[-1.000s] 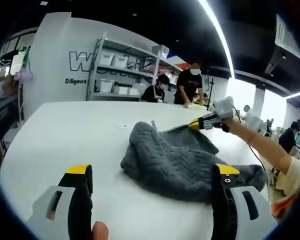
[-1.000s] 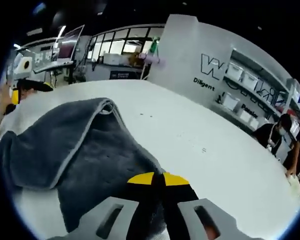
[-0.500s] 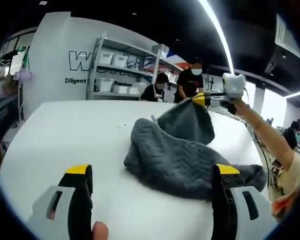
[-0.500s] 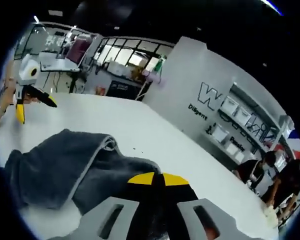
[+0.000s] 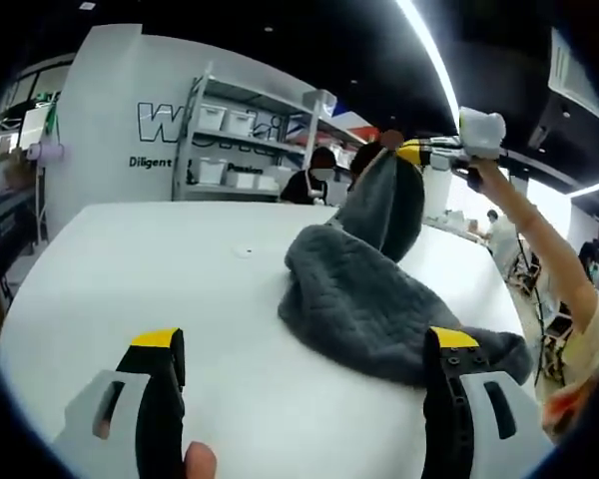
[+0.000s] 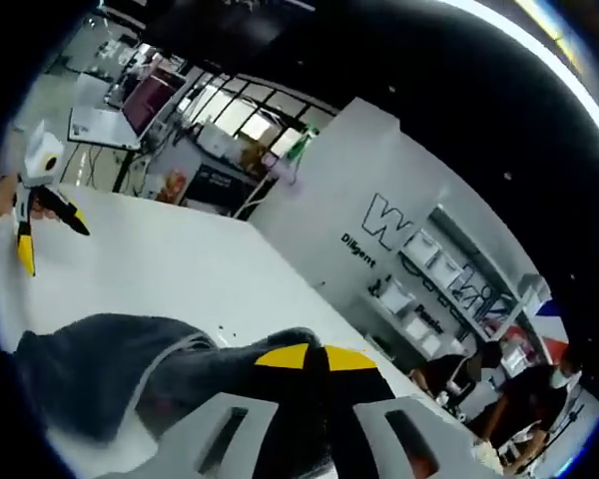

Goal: Fold the towel on the table until its edges align and the towel forms a compact rectangular stack.

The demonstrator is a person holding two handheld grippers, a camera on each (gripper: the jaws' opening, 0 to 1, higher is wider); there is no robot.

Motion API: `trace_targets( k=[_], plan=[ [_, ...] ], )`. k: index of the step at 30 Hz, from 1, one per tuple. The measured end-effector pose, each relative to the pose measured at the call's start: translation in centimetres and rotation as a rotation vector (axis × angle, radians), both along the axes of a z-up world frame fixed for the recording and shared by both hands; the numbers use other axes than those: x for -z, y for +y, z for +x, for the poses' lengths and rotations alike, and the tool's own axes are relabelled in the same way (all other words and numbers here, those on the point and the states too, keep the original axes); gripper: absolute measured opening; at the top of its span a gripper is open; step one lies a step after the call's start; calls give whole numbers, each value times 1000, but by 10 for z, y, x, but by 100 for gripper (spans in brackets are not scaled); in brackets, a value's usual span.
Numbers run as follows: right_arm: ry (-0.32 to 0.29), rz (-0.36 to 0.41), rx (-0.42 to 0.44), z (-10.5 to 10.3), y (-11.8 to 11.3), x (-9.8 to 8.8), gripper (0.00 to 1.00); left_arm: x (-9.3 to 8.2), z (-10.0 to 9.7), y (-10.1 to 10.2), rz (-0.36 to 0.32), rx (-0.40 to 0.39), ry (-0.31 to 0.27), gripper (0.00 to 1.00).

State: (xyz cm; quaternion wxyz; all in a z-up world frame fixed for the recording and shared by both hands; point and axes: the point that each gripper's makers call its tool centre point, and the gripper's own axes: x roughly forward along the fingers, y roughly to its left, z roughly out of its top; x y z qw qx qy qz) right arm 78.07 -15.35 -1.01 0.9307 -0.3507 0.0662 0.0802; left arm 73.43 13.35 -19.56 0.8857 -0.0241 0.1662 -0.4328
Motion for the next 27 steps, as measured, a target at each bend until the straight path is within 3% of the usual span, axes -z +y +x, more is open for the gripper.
trace_targets(
  k=[8, 17, 21, 24, 27],
  plan=[
    [-58, 2, 39, -11, -12, -38, 0, 0, -7, -3, -12, -4, -4, 98],
    [-144, 2, 69, -18, -29, -70, 0, -6, 3, 3, -29, -7, -5, 98],
    [-174, 4, 70, -23, -34, -77, 0, -6, 4, 3, -29, -8, -4, 98],
    [-151, 3, 2, -26, -24, -71, 0, -5, 4, 3, -28, -8, -2, 98],
    [-148, -52, -53, -38, -16, -62, 0, -5, 5, 3, -30, -14, -1, 98]
  ],
)
